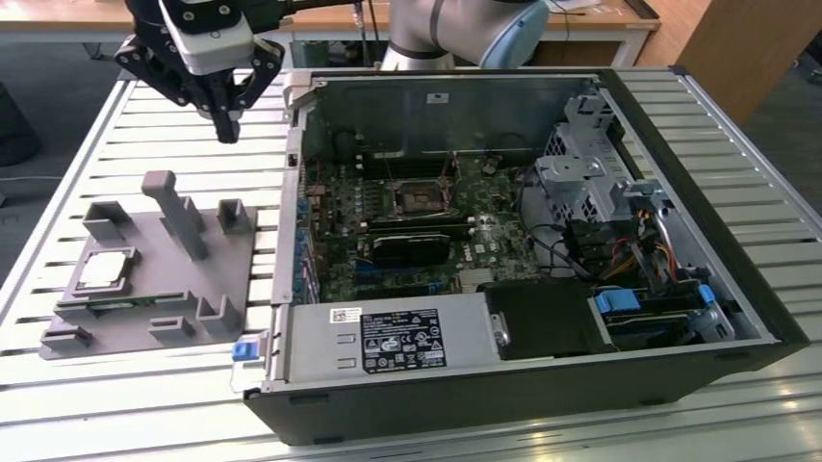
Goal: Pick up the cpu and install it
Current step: 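Reach for the cpu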
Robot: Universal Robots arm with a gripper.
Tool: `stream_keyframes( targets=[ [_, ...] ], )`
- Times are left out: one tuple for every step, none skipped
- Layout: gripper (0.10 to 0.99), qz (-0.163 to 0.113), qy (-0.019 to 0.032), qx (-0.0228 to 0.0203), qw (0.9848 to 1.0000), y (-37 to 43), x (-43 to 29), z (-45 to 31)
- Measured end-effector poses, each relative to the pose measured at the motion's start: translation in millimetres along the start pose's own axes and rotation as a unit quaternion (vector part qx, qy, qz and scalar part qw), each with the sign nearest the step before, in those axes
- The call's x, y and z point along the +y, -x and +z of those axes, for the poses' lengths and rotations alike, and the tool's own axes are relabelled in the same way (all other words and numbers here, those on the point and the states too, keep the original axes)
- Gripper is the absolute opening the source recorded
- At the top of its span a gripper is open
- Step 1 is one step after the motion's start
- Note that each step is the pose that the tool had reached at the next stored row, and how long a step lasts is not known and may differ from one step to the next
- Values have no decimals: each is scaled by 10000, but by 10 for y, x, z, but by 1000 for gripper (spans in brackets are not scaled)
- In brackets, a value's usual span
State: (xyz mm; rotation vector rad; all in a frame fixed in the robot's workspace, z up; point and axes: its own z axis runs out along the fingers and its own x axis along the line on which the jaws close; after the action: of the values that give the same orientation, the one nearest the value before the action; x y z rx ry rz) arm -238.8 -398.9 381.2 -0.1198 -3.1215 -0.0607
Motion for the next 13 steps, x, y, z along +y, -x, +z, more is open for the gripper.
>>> stream_keyframes(
  targets=[
    [106, 0, 0, 2, 10000, -4, -1, 1],
    [106, 0, 0, 4, 10000, -8, -1, 2],
    [106, 0, 0, 6, 10000, -12, -1, 3],
    [106, 0, 0, 8, 10000, -16, -2, 4],
    [106, 0, -1, 10, 10000, -20, -2, 5],
    [106, 0, -1, 12, 10000, -24, -2, 6],
    [106, 0, -1, 14, 10000, -28, -3, 8],
    [106, 0, -1, 15, 10000, -32, -3, 9],
    [106, 0, -1, 17, 10000, -36, -3, 10],
    [106, 0, -1, 19, 10000, -41, -4, 11],
    [106, 0, -1, 21, 10000, -45, -4, 12],
    [106, 0, -1, 23, 10000, -48, -4, 14],
    [106, 0, -2, 25, 10000, -52, -5, 14]
  ],
)
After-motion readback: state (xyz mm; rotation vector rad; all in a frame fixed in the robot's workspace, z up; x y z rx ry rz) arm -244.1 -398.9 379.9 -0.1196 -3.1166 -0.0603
